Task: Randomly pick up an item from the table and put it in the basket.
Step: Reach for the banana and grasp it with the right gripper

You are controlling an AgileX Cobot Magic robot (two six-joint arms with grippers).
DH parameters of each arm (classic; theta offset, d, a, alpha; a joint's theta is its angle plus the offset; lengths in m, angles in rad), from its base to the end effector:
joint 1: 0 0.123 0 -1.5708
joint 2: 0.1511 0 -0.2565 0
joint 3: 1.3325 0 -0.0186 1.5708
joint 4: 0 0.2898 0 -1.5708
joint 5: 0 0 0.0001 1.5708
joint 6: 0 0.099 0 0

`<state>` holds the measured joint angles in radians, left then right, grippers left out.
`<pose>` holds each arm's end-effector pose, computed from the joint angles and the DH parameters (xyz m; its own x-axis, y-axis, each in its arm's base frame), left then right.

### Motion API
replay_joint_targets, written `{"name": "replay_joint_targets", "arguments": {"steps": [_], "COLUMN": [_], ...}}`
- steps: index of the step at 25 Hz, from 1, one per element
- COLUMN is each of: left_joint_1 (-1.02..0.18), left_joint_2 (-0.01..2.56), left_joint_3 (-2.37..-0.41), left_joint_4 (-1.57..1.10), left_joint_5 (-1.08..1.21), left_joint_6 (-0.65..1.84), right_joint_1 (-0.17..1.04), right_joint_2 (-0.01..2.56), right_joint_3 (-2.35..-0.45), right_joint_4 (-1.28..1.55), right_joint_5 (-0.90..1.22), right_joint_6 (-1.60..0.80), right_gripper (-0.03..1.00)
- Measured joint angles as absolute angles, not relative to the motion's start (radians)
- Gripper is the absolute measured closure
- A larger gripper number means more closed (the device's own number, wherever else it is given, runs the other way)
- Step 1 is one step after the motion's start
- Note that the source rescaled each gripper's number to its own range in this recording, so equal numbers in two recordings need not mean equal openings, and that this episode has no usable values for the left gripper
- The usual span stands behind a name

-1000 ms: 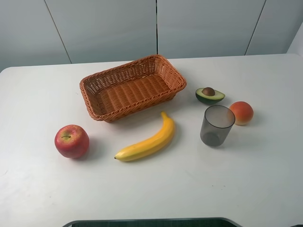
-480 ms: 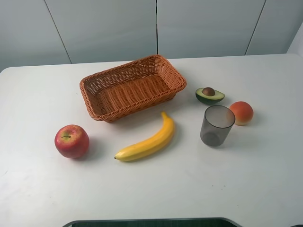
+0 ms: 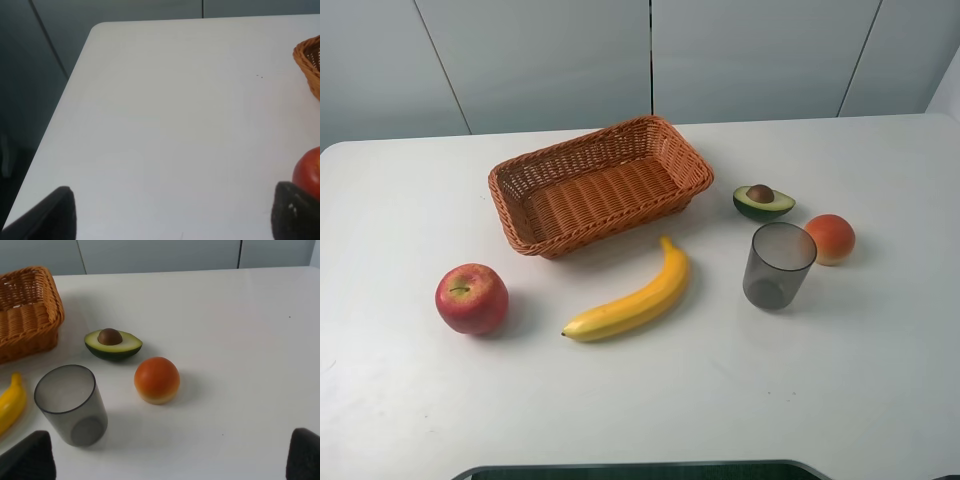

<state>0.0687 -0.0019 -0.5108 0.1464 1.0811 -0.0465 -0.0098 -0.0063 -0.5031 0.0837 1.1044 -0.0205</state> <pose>0.0612 0.0170 0.2950 -0.4618 -0.0092 -0.8869 -0.1717 0.9820 0.0793 0.0618 0.0068 0.2902 -0.4859 0.0219 -0.8737 -0.0472 0.9976 0.0513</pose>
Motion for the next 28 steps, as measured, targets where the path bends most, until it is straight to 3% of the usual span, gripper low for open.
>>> {"name": "replay_joint_targets", "arguments": {"steps": [11, 20, 28], "left_joint_1": [0.069, 0.069, 0.069], "left_joint_2": [-0.002, -0.002, -0.002], "left_joint_3": [-0.511, -0.511, -0.511], "left_joint_4": [0.146, 0.146, 0.146], "left_joint_5": [1.081, 1.081, 1.081], "left_joint_6": [-0.047, -0.047, -0.047], "right_joint_1": [-0.010, -0.010, -0.010], "right_joint_2": [-0.006, 0.000, 0.222], "right_joint_3": [-0.513, -0.532, -0.532], "right_joint_4": [-0.028, -0.181, -0.277], "right_joint_5": [1.081, 0.918, 0.893], "right_joint_6": [0.044, 0.188, 0.309], "right_gripper": [-0.03, -0.03, -0.03]}}
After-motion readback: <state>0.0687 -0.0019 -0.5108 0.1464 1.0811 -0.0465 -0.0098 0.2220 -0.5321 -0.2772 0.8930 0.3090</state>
